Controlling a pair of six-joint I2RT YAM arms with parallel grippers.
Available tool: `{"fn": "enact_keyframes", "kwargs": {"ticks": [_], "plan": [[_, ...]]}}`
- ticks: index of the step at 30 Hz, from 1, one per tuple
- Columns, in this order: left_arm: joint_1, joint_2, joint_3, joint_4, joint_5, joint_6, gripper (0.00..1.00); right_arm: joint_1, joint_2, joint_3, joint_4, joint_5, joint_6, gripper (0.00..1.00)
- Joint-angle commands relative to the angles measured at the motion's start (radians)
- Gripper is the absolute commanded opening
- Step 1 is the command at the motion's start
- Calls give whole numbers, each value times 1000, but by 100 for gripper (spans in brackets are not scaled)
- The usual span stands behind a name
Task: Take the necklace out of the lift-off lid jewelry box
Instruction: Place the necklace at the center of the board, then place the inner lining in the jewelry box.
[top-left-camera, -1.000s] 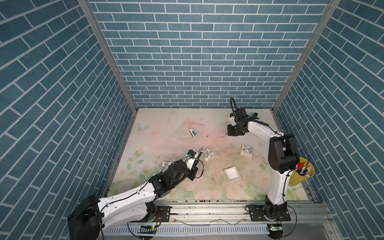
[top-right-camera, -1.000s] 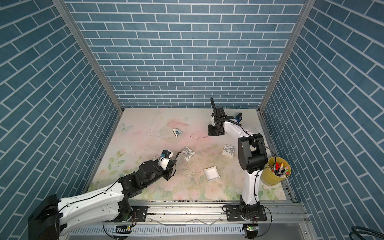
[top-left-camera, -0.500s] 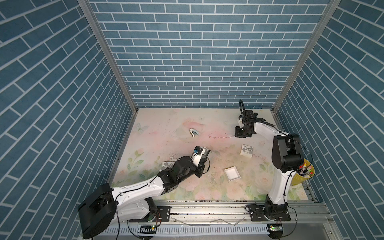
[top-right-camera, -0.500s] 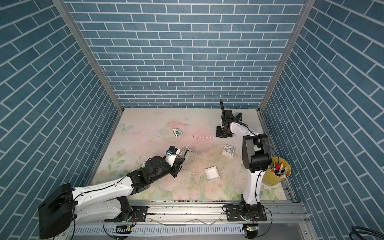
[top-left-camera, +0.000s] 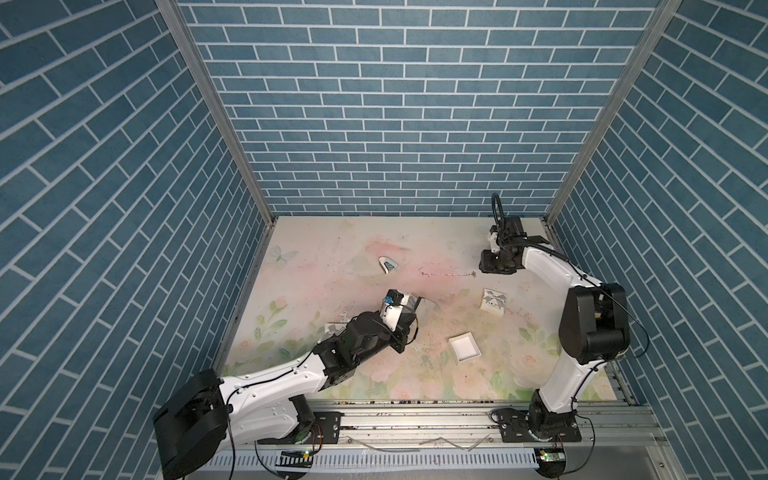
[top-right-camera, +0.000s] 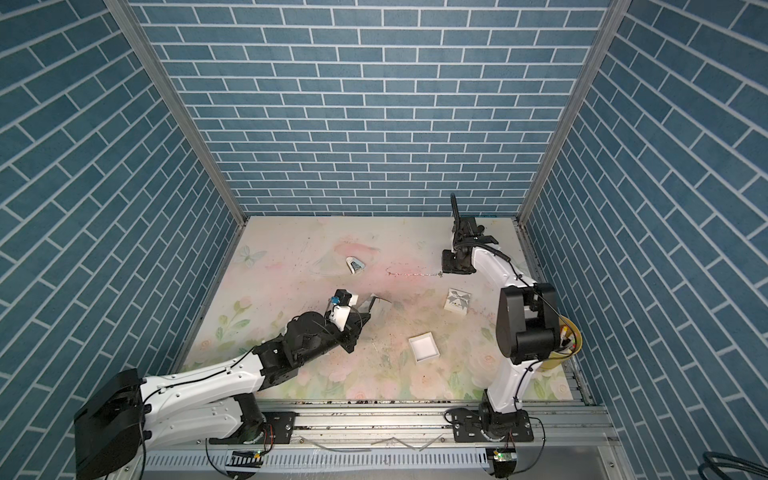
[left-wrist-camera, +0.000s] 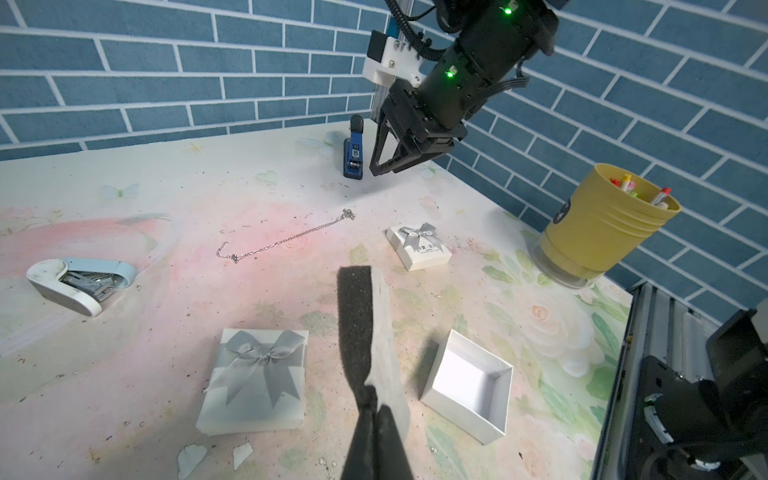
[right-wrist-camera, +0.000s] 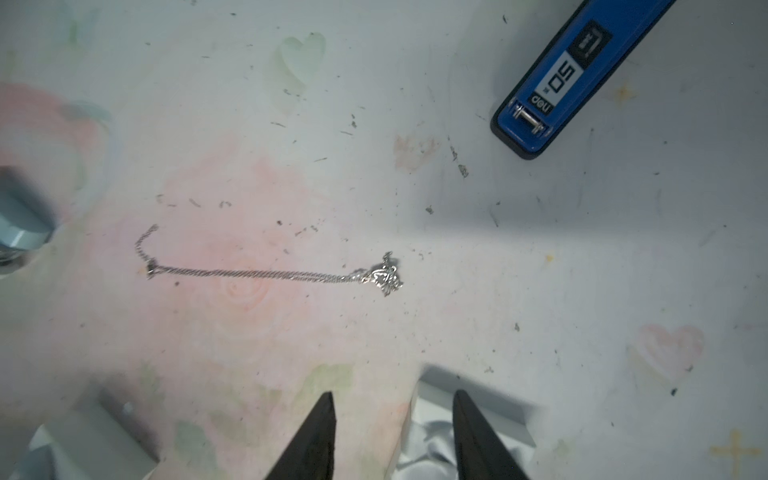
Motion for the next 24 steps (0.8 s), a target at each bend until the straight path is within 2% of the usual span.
{"fn": "enact_keyframes", "kwargs": {"ticks": [1,7,12,13,18,21,24], "plan": [[4,-24,2,54,-5,-46,0,-2,-143,-83,-3,-104,56,47],[8,-18,-6,142,-7,-112,0,27,-408,-280,48,-296,111,47],[16,54,21,235,35,-154,0,253,-538,-325,11,-297,98,49],[21,74,21,272,47,-173,0,272,-557,-338,22,-308,119,49],[62,194,-4,557,117,-341,0,284,-715,-465,192,-366,286,53],[68,258,-5,694,146,-408,0,284,-779,-519,270,-386,332,56],[67,303,7,750,176,-450,0,284,-789,-529,283,-394,348,58]]}}
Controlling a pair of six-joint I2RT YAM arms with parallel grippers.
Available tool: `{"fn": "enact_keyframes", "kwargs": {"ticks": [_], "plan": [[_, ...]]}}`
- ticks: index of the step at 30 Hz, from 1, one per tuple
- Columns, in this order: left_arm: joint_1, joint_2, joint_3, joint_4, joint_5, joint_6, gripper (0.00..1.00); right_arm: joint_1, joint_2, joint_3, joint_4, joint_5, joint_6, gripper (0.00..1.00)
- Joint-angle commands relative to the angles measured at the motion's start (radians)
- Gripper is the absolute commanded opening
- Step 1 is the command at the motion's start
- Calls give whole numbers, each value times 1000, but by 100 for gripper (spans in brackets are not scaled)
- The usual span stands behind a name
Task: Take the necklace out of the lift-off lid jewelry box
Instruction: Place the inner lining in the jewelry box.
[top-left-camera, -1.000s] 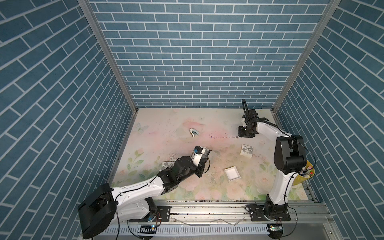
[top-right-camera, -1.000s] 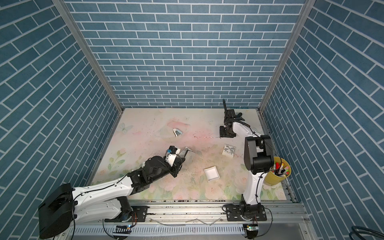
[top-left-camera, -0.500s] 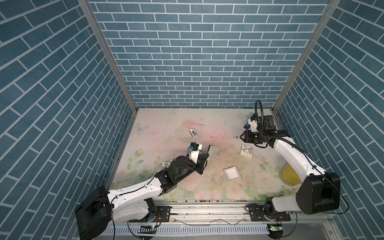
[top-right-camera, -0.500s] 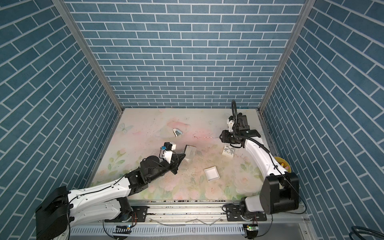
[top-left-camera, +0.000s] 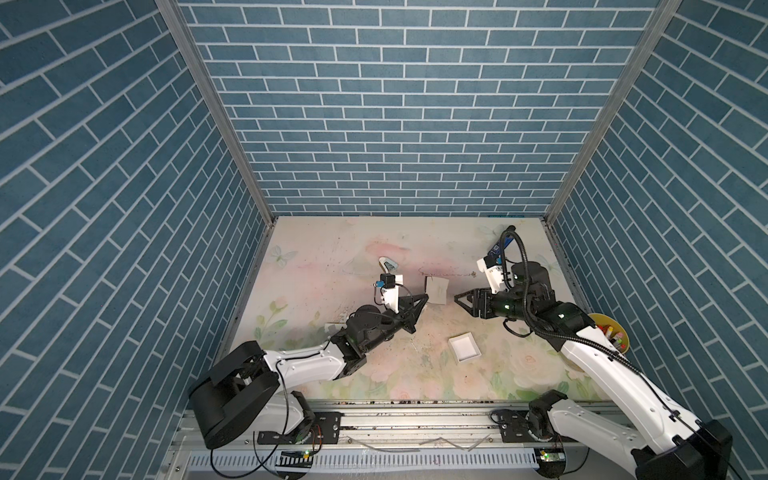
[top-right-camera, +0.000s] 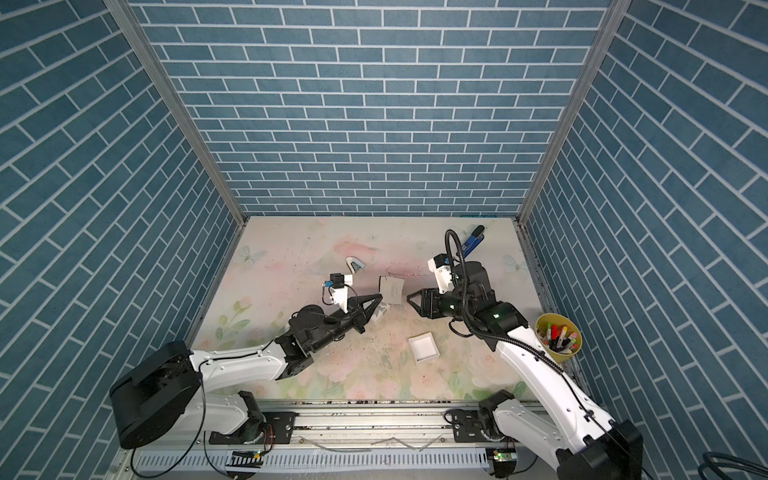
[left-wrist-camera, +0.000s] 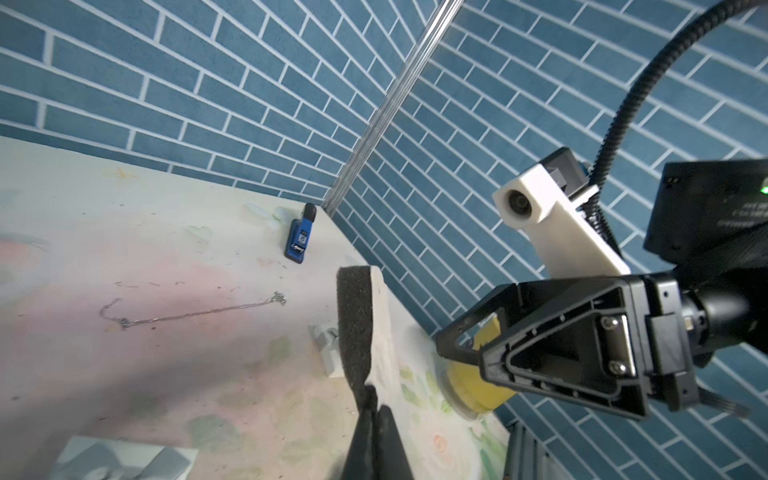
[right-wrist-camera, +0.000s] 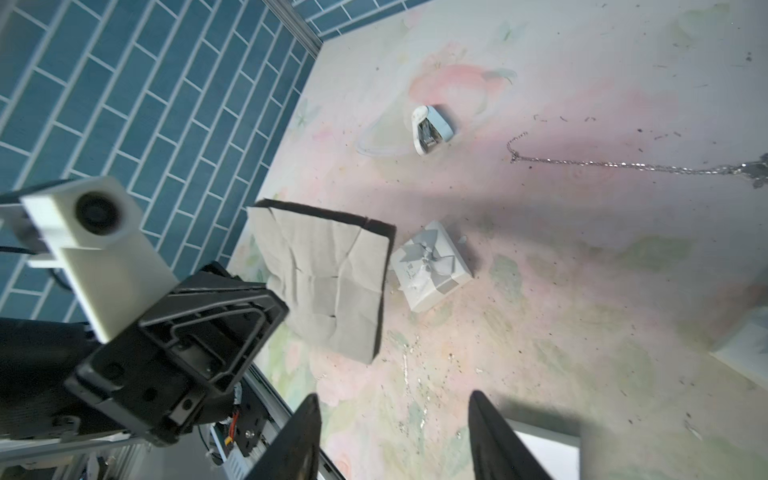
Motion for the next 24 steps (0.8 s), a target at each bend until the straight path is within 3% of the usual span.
{"fn": "enact_keyframes", "kwargs": {"ticks": [1,11,24], "plan": [[3,36,11,172,63,-95,0,-1,-8,-11,91,-41,80,58],[2,40,10,218,96,-144,0,-2,49,4,155,-22,130,63],[2,-52,6,97,112,-107,0,-3,149,-45,547,-283,278,59]]}}
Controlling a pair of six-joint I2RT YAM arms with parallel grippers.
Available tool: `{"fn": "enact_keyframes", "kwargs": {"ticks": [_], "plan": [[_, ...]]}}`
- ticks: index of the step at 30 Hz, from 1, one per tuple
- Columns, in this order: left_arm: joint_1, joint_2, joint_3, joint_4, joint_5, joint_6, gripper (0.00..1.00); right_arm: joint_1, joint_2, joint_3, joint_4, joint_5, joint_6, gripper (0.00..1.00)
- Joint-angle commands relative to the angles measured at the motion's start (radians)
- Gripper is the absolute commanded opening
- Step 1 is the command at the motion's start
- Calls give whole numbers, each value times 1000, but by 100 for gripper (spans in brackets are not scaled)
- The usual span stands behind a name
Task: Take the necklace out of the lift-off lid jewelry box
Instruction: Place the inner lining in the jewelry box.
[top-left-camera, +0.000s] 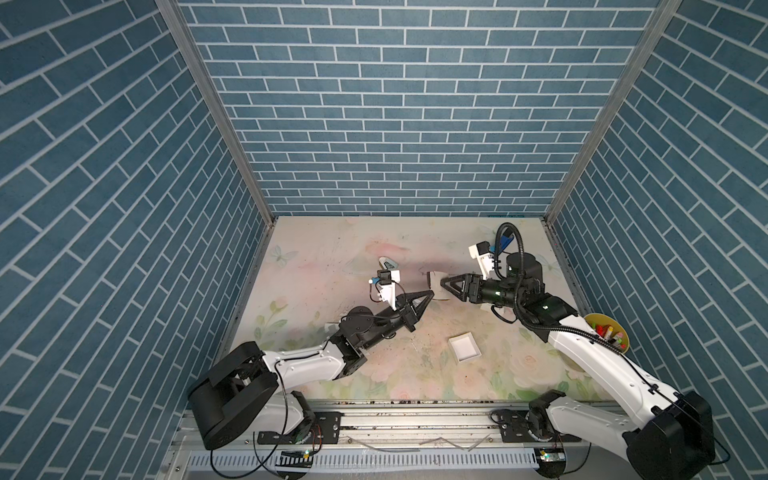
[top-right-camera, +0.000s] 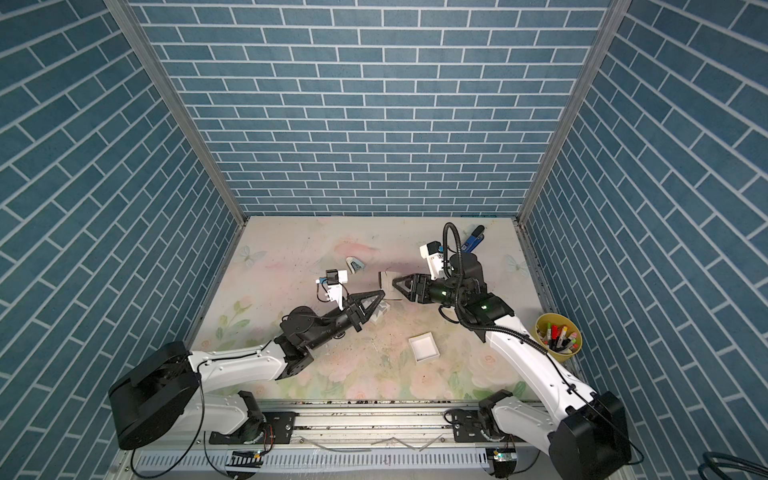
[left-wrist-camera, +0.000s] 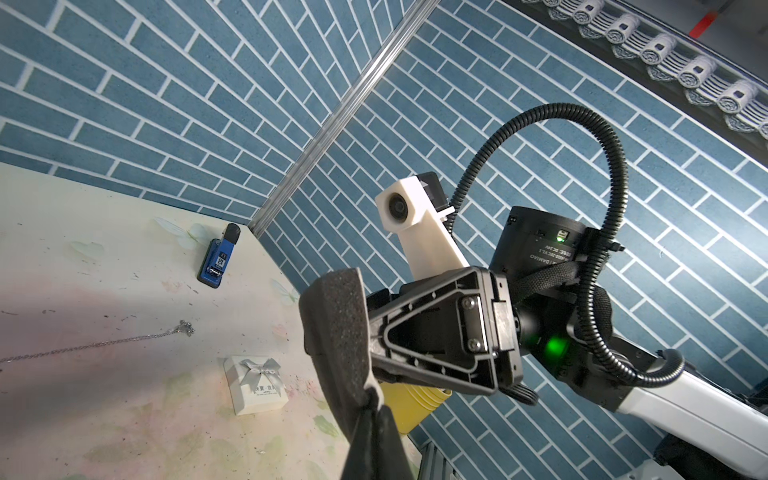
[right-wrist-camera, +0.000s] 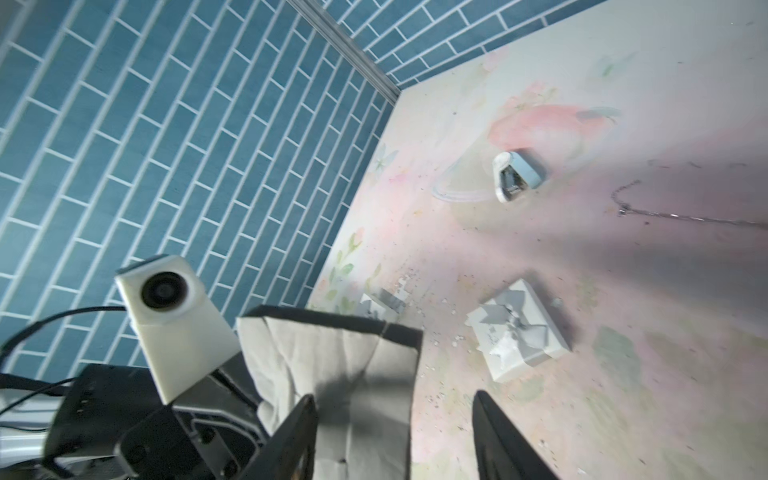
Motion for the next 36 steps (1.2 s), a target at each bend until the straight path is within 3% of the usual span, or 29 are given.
{"fn": "enact_keyframes", "kwargs": {"ticks": [1,11,13,17,19,24,29,32,36], "plan": [[2,-16,5,-20,19,20,0,-2,18,-23,188,-106,95,59],[3,-46,-11,-21,13,19,0,-2,-9,-33,144,-90,81,61],[5,-56,-13,-41,8,21,0,-3,-12,-39,176,-118,102,55],[5,-78,-12,-97,-4,28,0,-2,-26,-51,239,-155,141,26],[4,-88,-5,-136,-11,33,0,-2,-38,-53,237,-157,140,16],[5,-116,27,-256,-12,65,3,-2,-60,-41,185,-139,124,4],[4,-173,62,-459,-28,135,26,-7,-76,70,-218,-6,-32,0],[3,-202,84,-623,-68,175,33,-20,-84,119,-457,116,-114,0],[-4,-196,94,-770,-121,195,35,-39,-57,176,-727,242,-228,0]]}}
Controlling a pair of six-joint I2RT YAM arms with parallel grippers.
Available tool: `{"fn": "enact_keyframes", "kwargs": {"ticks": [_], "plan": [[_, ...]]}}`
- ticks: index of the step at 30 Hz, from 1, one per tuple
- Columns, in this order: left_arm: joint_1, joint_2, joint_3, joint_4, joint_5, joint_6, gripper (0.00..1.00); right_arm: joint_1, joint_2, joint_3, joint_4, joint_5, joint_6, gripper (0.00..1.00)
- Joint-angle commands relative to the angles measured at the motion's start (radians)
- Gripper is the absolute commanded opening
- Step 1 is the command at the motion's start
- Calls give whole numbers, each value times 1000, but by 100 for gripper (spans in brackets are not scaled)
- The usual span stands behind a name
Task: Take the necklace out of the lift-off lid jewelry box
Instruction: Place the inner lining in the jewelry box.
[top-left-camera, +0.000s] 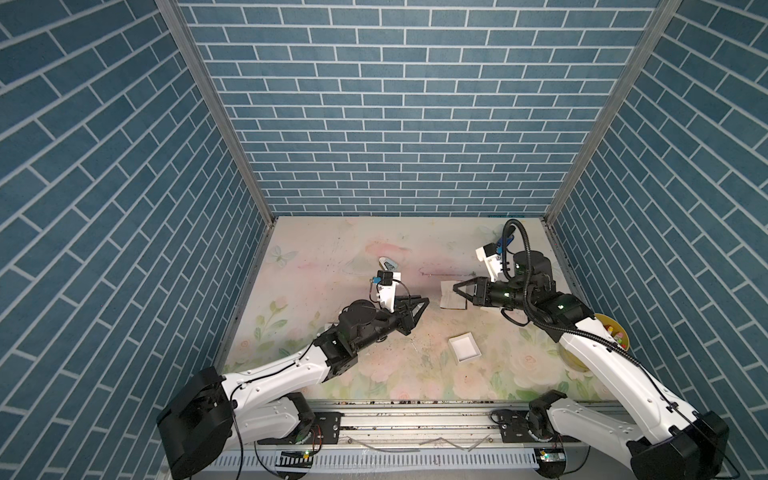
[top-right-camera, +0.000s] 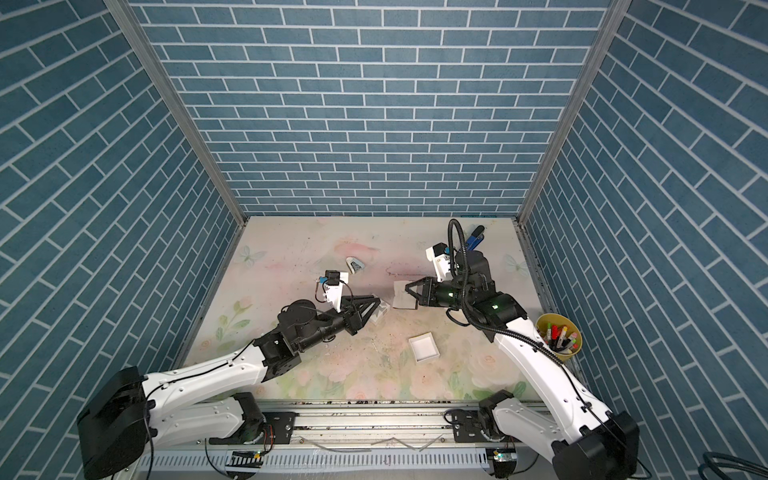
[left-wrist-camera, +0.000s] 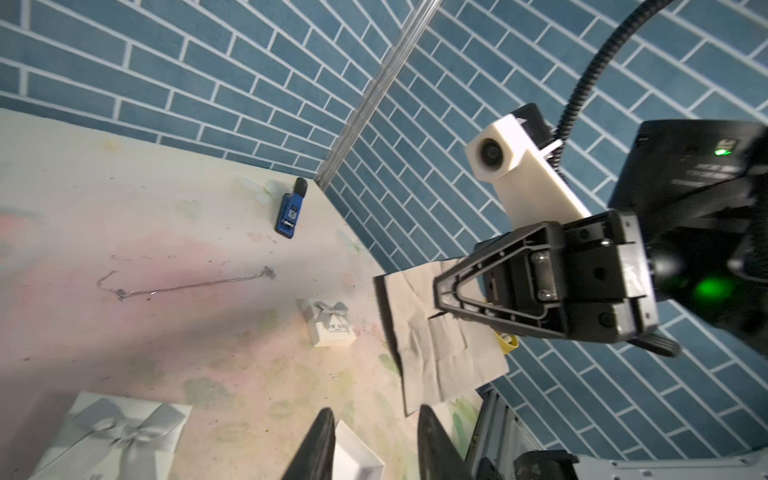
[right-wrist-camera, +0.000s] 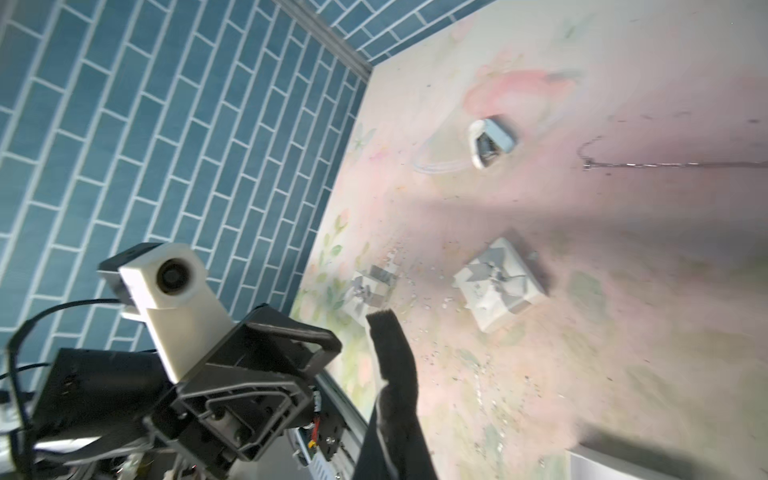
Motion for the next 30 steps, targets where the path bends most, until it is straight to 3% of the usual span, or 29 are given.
{"fn": "enact_keyframes", "kwargs": {"ticks": [1,6,11,17,30], "plan": [[-13,16,29,-228,-66,54,35,-11,20,50,-364,173,-169,0],[-78,127,73,-319,-94,80,35,-9,93,31,-497,220,-241,0],[-134,253,59,-226,-87,13,35,-4,125,-41,-484,168,-243,0],[-175,358,40,-124,-75,-47,33,0,157,-91,-439,134,-260,0],[-231,543,82,1,-44,-95,19,0,257,-128,-287,135,-281,0]]}}
